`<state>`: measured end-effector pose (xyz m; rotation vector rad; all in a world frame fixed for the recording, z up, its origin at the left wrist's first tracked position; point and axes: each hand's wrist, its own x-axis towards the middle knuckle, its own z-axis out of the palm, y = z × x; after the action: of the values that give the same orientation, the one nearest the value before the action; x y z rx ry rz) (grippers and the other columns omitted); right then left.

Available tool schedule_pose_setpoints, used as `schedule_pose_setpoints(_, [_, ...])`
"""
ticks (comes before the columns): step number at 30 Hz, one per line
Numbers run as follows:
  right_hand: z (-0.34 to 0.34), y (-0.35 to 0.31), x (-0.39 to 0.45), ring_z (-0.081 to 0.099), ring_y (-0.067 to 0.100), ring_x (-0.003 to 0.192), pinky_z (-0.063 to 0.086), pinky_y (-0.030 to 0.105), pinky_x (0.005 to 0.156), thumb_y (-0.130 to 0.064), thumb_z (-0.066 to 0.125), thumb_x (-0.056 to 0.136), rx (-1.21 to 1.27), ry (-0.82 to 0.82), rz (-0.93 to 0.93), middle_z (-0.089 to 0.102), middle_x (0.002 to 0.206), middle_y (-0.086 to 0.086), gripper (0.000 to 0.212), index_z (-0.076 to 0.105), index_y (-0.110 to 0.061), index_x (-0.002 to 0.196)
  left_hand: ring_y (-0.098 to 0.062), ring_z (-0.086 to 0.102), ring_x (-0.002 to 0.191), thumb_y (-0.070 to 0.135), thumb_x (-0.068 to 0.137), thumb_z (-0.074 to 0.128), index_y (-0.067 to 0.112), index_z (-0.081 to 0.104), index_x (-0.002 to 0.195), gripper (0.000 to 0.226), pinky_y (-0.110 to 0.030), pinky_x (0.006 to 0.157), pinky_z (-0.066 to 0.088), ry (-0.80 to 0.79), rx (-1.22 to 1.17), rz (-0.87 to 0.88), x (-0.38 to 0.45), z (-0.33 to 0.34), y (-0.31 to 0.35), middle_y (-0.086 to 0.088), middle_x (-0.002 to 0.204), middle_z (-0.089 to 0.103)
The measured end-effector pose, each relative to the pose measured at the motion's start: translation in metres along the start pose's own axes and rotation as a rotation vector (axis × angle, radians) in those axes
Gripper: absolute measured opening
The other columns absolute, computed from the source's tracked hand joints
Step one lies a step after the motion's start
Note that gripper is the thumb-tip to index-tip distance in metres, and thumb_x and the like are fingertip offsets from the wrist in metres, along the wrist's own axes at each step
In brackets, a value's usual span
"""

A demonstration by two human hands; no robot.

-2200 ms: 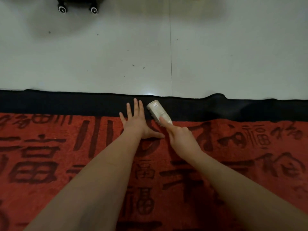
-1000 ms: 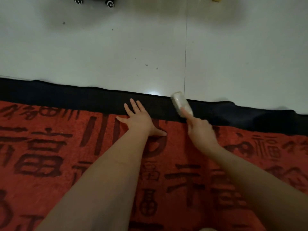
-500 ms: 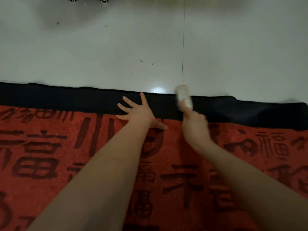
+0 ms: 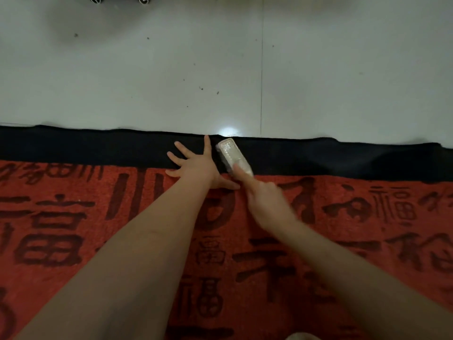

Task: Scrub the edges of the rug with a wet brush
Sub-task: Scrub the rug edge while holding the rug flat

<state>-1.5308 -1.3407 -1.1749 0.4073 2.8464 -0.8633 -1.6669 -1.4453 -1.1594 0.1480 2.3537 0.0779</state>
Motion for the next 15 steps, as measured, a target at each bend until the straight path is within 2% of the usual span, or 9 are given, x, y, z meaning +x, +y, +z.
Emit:
schedule_pose_setpoints(2, [-0.03,0.042,-0.008,0.062,0.042,0.087,0.049,0.046,0.076,-0.014,0.038,0.098,-0.102,0.044,0.17,0.066,0.099,0.024,0.059,0.028,-0.045,0.147,-0.053,-0.023,0.14,0.073,0.051,0.08,0.045,-0.031,0.144,0.147,-0.073,0.11,0.008,-0.014,0.03,0.004,-0.001,-0.001,0.0,-0.025,0.15,-0.038])
schedule_pose_setpoints(4, [-0.042,0.055,-0.023,0.061,0.042,0.085,0.047,0.045,0.078,-0.011,0.04,0.097,-0.079,0.136,0.335,0.067,0.096,0.025,0.06,0.029,-0.041,0.148,-0.053,-0.022,0.14,0.074,0.051,0.079,0.046,-0.031,0.143,0.147,-0.073,0.109,0.009,-0.022,0.033,-0.003,-0.001,-0.003,0.001,-0.026,0.15,-0.038])
schedule_pose_setpoints(5, [-0.035,0.045,-0.027,0.061,0.041,0.084,0.046,0.044,0.078,-0.01,0.04,0.096,-0.072,0.137,0.314,0.067,0.095,0.025,0.062,0.028,-0.041,0.149,-0.054,-0.022,0.14,0.074,0.051,0.08,0.045,-0.031,0.144,0.147,-0.073,0.109,0.009,-0.023,0.029,-0.005,-0.001,-0.003,0.003,-0.026,0.15,-0.038])
schedule_pose_setpoints(8, [0.005,-0.005,-0.034,0.064,0.037,0.08,0.051,0.043,0.074,-0.012,0.038,0.096,-0.04,-0.037,0.107,0.066,0.092,0.02,0.068,0.015,-0.048,0.149,-0.054,-0.02,0.141,0.07,0.056,0.081,0.045,-0.029,0.145,0.144,-0.073,0.11,0.012,-0.015,0.032,0.014,-0.003,-0.004,0.003,-0.026,0.151,-0.035])
schedule_pose_setpoints(10, [0.001,0.001,-0.033,0.064,0.036,0.081,0.05,0.043,0.073,-0.016,0.038,0.098,-0.12,-0.043,0.023,0.066,0.093,0.019,0.065,0.016,-0.05,0.148,-0.053,-0.02,0.141,0.07,0.055,0.081,0.045,-0.028,0.146,0.144,-0.073,0.11,0.013,-0.007,0.039,0.018,-0.003,-0.004,0.0,-0.025,0.152,-0.034])
schedule_pose_setpoints(11, [-0.01,0.018,-0.03,0.064,0.037,0.082,0.049,0.043,0.072,-0.016,0.038,0.098,-0.141,0.003,0.06,0.067,0.093,0.019,0.062,0.02,-0.048,0.148,-0.052,-0.02,0.141,0.072,0.053,0.081,0.045,-0.029,0.145,0.146,-0.072,0.11,0.013,-0.012,0.049,0.019,-0.005,-0.003,-0.002,-0.025,0.152,-0.035])
schedule_pose_setpoints(13, [-0.036,0.054,-0.033,0.064,0.04,0.082,0.047,0.044,0.071,-0.011,0.04,0.097,-0.118,0.123,0.25,0.068,0.093,0.022,0.059,0.031,-0.041,0.147,-0.051,-0.021,0.141,0.074,0.051,0.08,0.044,-0.03,0.145,0.147,-0.072,0.109,0.011,-0.019,0.062,0.035,-0.007,-0.002,-0.004,-0.024,0.151,-0.037])
schedule_pose_setpoints(15, [-0.034,0.05,-0.036,0.063,0.042,0.082,0.047,0.044,0.071,-0.006,0.041,0.096,-0.079,0.208,0.356,0.068,0.091,0.023,0.058,0.038,-0.034,0.146,-0.05,-0.023,0.141,0.076,0.051,0.079,0.043,-0.03,0.145,0.147,-0.073,0.109,0.008,0.001,0.057,0.046,-0.008,0.0,-0.009,-0.023,0.151,-0.038])
